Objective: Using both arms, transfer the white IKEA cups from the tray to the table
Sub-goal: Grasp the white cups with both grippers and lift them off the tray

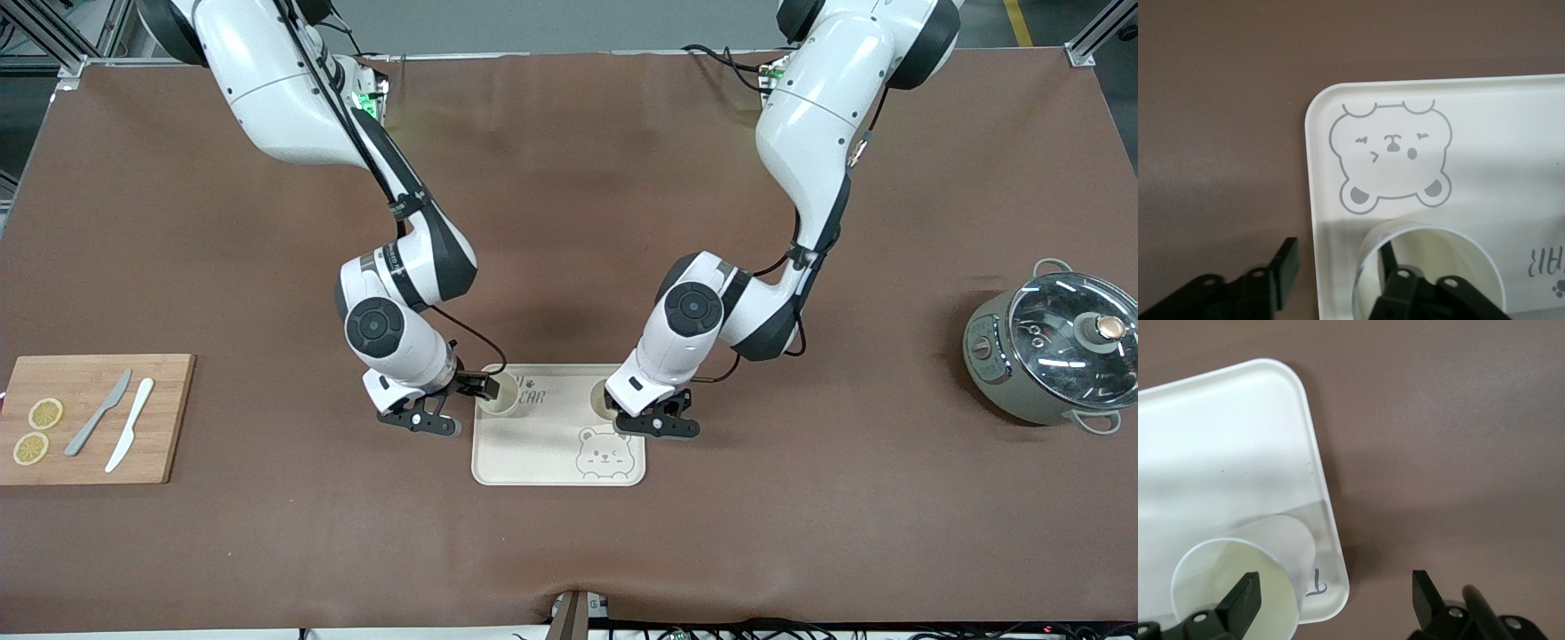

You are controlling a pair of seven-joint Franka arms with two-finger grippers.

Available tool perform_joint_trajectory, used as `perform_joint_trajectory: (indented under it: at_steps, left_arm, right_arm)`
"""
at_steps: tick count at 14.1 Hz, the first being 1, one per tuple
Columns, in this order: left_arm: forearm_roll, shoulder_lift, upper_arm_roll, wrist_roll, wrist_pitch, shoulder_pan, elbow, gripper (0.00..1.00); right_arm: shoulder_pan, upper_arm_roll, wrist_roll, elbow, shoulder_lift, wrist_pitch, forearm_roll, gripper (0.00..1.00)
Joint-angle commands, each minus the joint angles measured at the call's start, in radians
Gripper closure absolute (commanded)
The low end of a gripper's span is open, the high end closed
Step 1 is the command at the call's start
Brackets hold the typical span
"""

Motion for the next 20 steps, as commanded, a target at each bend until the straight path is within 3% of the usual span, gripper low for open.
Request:
perform_joint_trajectory:
  at_steps: [1,6,7,8,9,11,13,16,20]
  left_arm:
    - [-0.012,0.011,0.007,-0.02,0.006,-0.007,0.02,1.0]
    - [-0.012,-0.045,0.007,-0.032,-0.026,0.009,-0.032,1.0]
    - [-0.012,-0.102,0.007,-0.04,-0.084,0.021,-0.065,1.0]
    - [-0.01,-0.169,0.005,-0.029,-0.182,0.048,-0.094,1.0]
    - [-0.01,-0.237,0.0,-0.016,-0.257,0.076,-0.135,1.0]
    - [-0.016,-0.386,-0.003,0.056,-0.322,0.133,-0.242,1.0]
    - [-0.029,-0.531,-0.006,0.163,-0.326,0.209,-0.385,1.0]
    - [-0.048,-0.719,-0.007,0.316,-0.312,0.301,-0.598,1.0]
    - [-0.134,-0.898,-0.007,0.507,-0.164,0.38,-0.891,1.0]
  right_arm:
    - [0.013,-0.006,0.01,0.036,0.021,-0.01,0.023,0.0]
    - [0.024,-0.006,0.004,0.037,0.03,-0.008,0.02,0.0]
    - [0.023,-0.006,-0.01,0.037,0.03,-0.008,0.02,0.15]
    - [0.02,-0.006,-0.016,0.039,0.03,-0.012,0.02,0.43]
    - [0.02,-0.006,-0.016,0.041,0.03,-0.012,0.021,0.58]
    - [0.024,-0.006,-0.011,0.044,0.03,-0.01,0.02,0.84]
    - [0.024,-0.006,-0.007,0.053,0.03,-0.012,0.021,1.0]
    - [0.032,-0.006,0.012,0.057,0.028,-0.012,0.021,1.0]
    - [0.032,-0.008,0.013,0.086,0.014,-0.025,0.018,1.0]
